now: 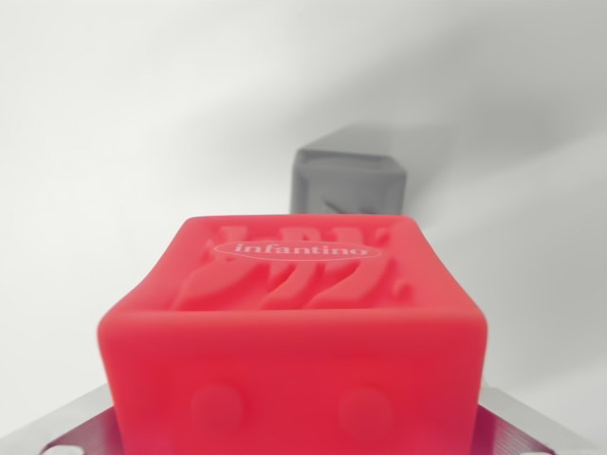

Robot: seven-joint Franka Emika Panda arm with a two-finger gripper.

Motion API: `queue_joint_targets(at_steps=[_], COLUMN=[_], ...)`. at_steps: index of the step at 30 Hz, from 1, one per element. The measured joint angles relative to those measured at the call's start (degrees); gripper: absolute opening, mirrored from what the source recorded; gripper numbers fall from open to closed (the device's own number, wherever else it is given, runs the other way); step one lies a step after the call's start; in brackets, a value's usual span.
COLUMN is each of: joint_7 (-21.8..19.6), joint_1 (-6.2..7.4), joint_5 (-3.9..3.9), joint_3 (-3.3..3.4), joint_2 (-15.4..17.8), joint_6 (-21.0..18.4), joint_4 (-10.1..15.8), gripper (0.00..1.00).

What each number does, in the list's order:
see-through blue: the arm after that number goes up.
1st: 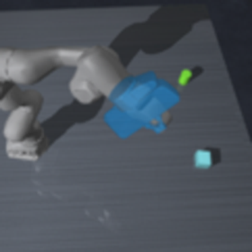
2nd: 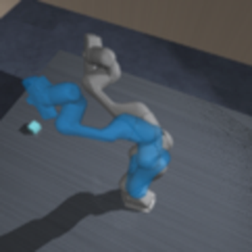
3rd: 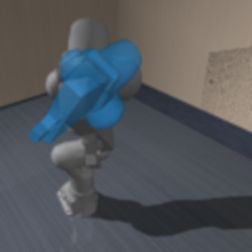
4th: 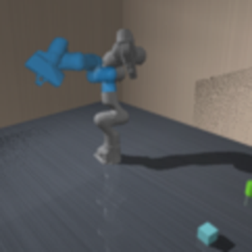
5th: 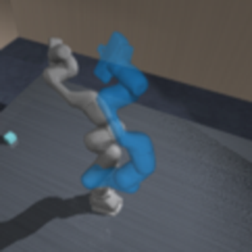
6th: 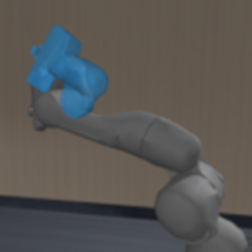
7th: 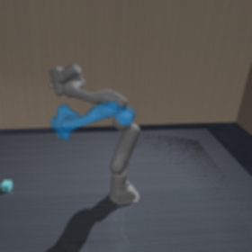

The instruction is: Destack cube

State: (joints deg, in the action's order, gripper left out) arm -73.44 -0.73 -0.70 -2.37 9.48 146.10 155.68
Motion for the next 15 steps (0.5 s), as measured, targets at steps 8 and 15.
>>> queue_joint_targets(at_steps=[8, 15], joint_7=[0.68, 1.26], joint_1=[-0.6, -1.04], joint_5=[0.14, 0.27], joint_3=[0.71, 1.33], joint_2=[-1.99, -4.06], joint_6=[0.03, 0.08], joint_4=[-2.02, -3.91], gripper=[0.0, 0.0])
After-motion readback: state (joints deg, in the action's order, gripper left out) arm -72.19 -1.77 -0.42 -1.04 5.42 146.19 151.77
